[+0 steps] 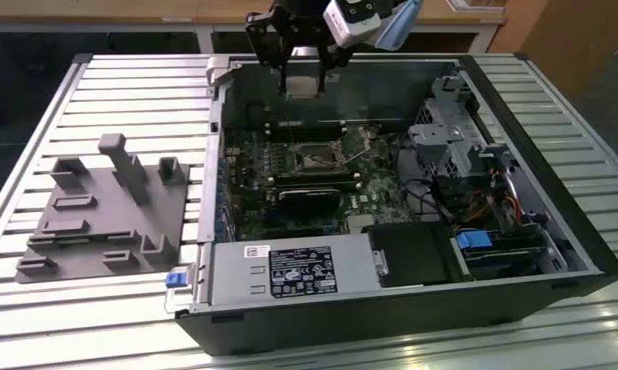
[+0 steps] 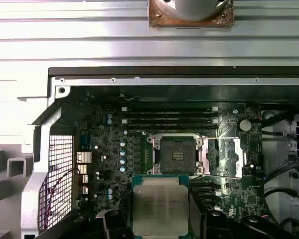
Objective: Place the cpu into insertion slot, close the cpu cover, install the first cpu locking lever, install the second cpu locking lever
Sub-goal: 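Place the cpu into insertion slot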
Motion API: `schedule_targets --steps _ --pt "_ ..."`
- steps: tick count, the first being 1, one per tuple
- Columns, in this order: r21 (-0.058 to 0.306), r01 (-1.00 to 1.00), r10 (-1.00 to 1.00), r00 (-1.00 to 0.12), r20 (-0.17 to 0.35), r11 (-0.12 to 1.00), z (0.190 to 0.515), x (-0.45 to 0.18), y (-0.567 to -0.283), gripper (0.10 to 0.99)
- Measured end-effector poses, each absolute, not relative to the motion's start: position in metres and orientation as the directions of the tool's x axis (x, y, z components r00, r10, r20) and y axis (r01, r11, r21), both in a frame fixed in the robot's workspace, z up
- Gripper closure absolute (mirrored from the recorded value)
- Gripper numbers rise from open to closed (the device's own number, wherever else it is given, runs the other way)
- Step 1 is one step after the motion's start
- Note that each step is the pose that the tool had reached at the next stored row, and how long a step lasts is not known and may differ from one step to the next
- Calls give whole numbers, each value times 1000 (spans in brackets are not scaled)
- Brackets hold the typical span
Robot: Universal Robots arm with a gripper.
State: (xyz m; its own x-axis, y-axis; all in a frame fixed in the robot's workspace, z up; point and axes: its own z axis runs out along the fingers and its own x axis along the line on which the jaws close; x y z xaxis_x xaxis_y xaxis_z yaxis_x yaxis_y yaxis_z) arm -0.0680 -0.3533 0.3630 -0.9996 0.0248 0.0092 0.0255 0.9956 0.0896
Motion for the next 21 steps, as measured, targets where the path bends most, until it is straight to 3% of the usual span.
schedule_targets --steps 21 --pt "89 120 120 -993 9 989 363 -68 -353 545"
